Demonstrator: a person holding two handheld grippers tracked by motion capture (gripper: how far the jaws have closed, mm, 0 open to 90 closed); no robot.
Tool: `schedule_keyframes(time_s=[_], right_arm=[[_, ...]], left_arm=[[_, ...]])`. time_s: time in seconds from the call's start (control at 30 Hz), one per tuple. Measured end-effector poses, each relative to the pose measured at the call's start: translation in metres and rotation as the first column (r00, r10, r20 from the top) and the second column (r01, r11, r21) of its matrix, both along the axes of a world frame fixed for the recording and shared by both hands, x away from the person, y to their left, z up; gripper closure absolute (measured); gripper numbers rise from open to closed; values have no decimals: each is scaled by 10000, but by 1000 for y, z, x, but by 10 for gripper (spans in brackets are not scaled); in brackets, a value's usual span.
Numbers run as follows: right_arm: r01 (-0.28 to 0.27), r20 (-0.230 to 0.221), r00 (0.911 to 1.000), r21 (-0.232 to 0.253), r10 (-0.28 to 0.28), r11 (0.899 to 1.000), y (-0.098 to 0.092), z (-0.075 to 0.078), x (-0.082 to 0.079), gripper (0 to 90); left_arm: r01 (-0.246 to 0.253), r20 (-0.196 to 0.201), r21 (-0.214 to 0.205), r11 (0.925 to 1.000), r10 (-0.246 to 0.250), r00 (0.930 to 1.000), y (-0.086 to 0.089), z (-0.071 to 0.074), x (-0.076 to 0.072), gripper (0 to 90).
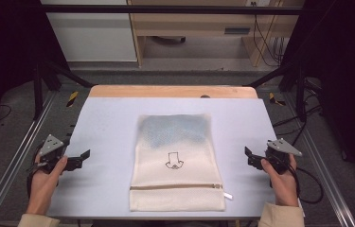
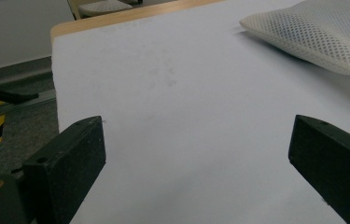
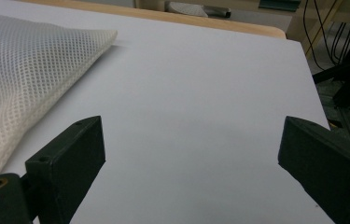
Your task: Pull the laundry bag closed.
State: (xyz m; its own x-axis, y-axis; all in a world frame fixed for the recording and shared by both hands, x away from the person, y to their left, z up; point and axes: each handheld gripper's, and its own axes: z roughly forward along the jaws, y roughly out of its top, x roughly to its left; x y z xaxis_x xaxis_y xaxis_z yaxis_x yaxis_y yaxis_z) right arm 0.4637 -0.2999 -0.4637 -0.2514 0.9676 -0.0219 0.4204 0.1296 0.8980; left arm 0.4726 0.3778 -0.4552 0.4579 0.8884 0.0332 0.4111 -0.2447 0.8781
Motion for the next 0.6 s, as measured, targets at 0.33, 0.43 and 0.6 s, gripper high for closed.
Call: schedule_keyframes(time_s=[0.33, 0.43, 0.6], right_arm=[[-282, -269, 9992, -124, 279, 9995, 2, -14, -6, 81], [-405, -479, 9981, -196, 395, 9990, 2, -20, -8, 81], [-437, -384, 9983, -89, 434, 9990, 1, -20, -9, 83]], left_arm=[[439, -18, 48, 9990, -439, 9990, -11, -10, 4, 36], [668, -104, 103, 9977, -667, 9977, -16, -13, 5, 34], [919, -479, 310, 9953, -903, 9948, -22, -20, 8, 32]])
